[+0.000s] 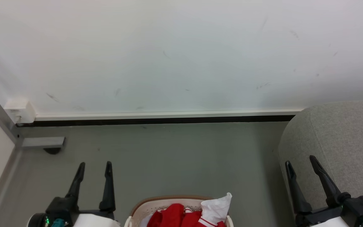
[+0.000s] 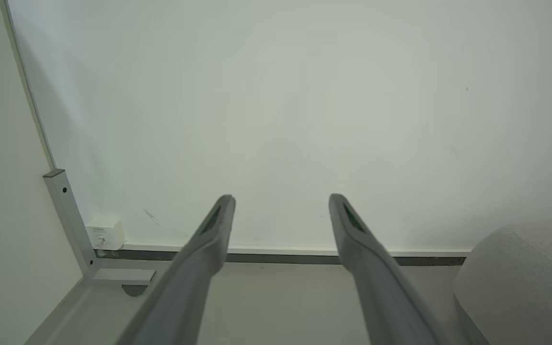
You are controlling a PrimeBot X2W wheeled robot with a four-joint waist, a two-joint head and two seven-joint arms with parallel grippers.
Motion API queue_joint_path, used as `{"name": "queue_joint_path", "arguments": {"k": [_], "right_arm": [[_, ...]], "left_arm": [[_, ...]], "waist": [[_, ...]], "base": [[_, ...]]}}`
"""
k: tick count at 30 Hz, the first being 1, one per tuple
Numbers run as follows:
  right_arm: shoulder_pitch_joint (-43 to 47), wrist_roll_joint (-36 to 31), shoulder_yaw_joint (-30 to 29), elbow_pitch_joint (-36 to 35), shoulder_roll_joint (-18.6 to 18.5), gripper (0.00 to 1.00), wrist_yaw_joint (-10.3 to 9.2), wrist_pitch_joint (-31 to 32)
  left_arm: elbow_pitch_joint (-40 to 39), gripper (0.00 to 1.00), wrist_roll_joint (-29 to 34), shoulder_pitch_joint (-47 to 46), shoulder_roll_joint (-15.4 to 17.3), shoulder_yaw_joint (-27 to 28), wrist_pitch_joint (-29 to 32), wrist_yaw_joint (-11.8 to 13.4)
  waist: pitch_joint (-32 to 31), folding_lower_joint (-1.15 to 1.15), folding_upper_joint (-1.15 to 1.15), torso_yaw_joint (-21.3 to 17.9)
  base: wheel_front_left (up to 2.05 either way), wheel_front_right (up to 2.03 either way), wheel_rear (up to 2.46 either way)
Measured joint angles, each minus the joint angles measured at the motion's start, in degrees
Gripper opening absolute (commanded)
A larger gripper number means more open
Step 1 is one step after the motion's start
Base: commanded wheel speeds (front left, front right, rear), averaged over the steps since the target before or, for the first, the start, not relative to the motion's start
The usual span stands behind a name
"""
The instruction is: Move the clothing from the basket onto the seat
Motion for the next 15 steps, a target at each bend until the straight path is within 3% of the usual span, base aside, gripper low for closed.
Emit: {"name": "queue_joint_path", "arguments": {"k": [15], "right_arm": [[0.0,-1.3,0.1,-0.4,0.0,1.00,0.00,-0.5]], "left_arm": [[-1.0,1.00,1.2,0.0,0.0,-0.1,-0.4,0.1]], "waist": [[0.6,0.00,0.00,-0.8]], "base": [[0.00,0.00,0.00]]}}
